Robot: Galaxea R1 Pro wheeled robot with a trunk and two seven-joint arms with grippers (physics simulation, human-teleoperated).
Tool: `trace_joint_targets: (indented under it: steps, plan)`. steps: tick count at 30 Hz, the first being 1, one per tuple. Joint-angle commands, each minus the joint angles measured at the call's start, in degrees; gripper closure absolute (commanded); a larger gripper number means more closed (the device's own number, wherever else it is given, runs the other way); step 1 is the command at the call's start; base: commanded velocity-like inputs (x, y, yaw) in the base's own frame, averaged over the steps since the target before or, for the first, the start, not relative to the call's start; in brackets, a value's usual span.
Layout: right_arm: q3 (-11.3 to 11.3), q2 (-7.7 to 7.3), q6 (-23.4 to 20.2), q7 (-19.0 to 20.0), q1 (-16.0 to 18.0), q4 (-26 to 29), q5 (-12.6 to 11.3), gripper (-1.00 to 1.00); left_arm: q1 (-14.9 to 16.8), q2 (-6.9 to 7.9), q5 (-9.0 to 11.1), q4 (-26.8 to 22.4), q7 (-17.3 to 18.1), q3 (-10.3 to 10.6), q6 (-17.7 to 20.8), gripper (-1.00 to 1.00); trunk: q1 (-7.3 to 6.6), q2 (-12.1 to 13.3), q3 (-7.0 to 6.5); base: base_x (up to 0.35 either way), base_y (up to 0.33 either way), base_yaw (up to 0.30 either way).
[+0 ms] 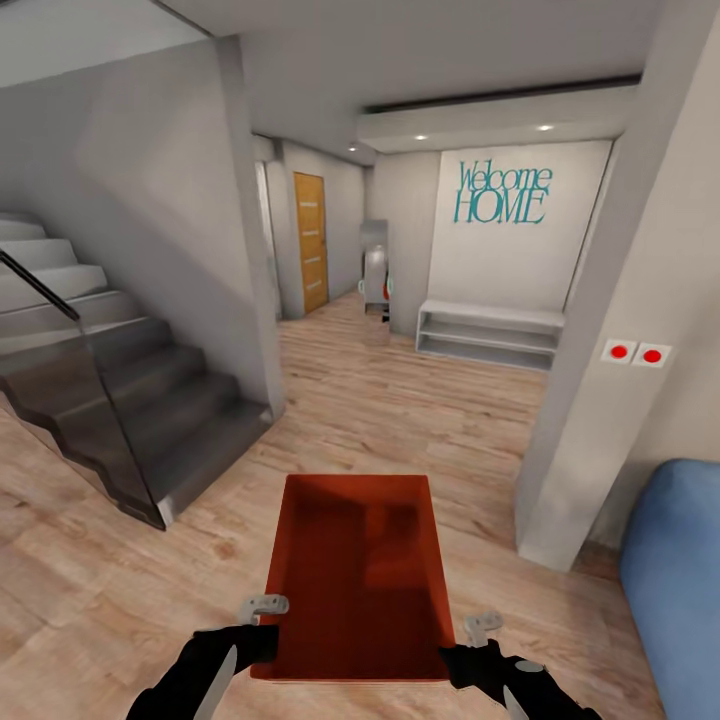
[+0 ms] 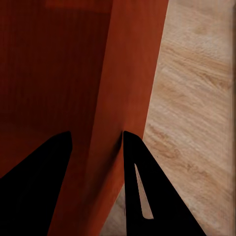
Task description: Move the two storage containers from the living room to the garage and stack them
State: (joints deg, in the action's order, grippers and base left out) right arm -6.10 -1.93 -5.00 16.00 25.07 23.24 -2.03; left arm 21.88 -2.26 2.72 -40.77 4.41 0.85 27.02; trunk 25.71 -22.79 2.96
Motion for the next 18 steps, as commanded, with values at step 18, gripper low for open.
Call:
trace_joint_targets:
  steps: [18]
  plan:
    - [-0.75,0.0,-0.39,1.66,-0.03,0.31,-1.22,1.0,0.07,0.25,2.65,-0.1,-3.36,-2.52,0.35,1.0,0.07,-0.13,0.13,0.326,-0.144,0.0]
